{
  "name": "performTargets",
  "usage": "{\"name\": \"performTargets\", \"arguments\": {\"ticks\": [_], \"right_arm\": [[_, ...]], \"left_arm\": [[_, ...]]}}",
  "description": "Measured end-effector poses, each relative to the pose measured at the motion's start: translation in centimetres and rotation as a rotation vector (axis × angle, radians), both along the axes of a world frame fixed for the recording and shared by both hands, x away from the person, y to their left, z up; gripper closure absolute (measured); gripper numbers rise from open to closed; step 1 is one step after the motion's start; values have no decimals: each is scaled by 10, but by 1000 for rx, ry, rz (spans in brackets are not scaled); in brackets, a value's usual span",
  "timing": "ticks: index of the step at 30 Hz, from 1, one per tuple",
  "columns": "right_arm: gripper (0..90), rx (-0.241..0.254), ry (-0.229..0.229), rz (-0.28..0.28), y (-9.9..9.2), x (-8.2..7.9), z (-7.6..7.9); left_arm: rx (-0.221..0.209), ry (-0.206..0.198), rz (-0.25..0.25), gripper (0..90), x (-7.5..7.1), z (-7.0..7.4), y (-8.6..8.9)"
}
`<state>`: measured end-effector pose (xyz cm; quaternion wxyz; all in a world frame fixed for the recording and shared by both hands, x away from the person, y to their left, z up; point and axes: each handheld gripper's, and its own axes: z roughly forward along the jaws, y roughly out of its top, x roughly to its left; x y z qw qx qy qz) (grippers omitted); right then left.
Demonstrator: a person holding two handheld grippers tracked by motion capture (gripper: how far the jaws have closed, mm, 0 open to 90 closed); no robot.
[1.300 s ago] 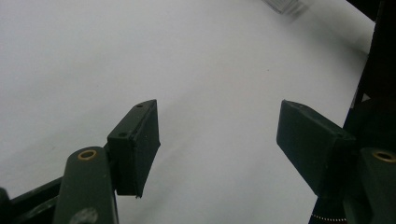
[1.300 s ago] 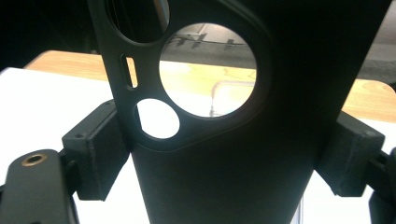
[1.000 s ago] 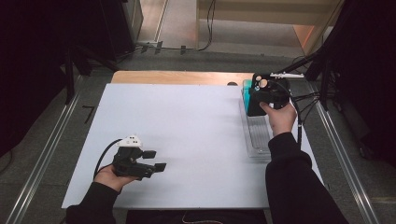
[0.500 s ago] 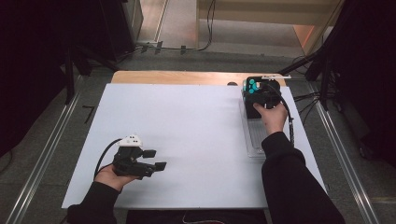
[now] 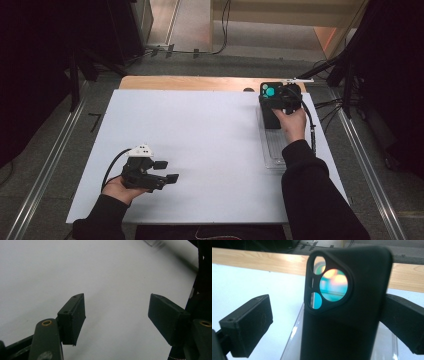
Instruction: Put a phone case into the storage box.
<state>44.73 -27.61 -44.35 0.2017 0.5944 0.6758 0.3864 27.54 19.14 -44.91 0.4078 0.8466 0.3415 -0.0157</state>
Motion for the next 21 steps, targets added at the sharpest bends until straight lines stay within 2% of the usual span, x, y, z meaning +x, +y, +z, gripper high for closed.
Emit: {"name": "performTargets", "arguments": {"ticks": [8,12,15,16,19,21], "right_arm": [[0,57,24,66,5,-16,23],[0,56,46,163,19,-26,30],[111,14,64,207,33,-37,33],[115,4,65,217,37,-41,33],[117,35,76,266,45,-51,34],[153,62,85,300,49,-58,35]], "left_arm": [[9,11,-1,299,1,0,1],[-1,15,7,299,2,0,2],[0,20,9,299,3,0,3],[1,21,13,299,3,1,4],[0,23,13,299,3,1,5],[-3,22,17,299,3,2,5]]}}
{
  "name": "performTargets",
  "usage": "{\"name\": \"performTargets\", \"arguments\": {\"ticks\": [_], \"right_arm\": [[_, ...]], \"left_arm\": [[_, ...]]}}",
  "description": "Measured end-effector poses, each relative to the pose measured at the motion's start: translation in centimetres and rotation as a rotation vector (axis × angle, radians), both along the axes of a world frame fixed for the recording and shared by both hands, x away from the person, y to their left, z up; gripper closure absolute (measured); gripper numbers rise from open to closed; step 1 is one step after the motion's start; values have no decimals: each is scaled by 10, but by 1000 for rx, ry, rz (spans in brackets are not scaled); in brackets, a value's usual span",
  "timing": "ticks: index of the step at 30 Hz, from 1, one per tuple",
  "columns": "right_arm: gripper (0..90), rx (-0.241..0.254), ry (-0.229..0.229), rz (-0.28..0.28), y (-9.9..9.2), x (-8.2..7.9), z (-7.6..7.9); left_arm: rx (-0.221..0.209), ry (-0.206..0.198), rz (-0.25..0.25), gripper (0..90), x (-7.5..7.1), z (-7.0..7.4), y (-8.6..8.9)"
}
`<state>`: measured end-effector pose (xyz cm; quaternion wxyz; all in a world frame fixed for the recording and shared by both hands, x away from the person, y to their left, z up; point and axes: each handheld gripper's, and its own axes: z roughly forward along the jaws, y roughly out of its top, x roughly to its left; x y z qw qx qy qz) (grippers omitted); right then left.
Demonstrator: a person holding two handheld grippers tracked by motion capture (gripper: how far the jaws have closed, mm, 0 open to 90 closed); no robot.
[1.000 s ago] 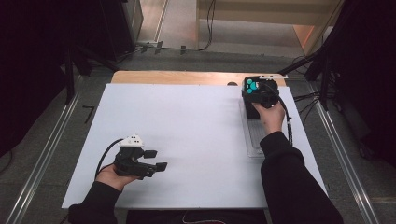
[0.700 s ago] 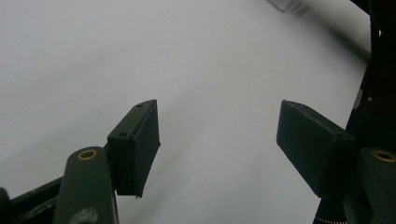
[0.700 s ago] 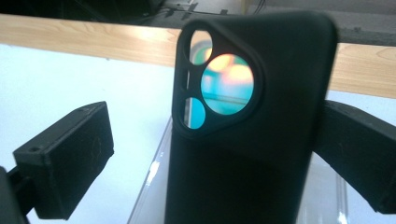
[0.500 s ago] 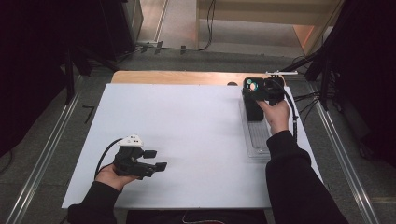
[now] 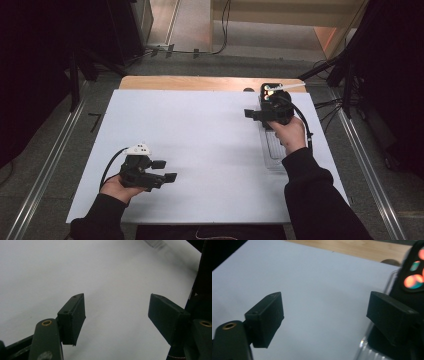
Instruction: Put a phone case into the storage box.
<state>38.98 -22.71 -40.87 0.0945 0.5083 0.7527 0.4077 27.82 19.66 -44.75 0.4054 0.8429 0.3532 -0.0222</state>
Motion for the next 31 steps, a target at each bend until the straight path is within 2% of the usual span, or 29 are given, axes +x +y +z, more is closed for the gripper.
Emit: {"name": "performTargets", "arguments": {"ticks": [2,5,7,10,15,22,26,31], "right_arm": [[214,24,13,42,4,-8,-1],[250,11,39,107,10,-21,-3],[278,25,54,140,12,-31,-6],[299,37,65,188,13,-46,-9],[304,12,66,266,15,-73,-13],[304,2,51,330,9,-105,-29],[301,-31,35,374,5,-120,-39],[291,-43,45,398,2,-129,-49]], "left_arm": [[3,2,3,299,0,1,0],[3,3,8,299,0,1,1],[4,4,6,299,0,1,2],[2,10,6,299,-1,2,3],[3,10,2,298,-4,2,2],[-11,18,5,298,-8,1,3],[-10,20,5,298,-11,0,3],[-16,20,6,298,-12,-1,3]]}}
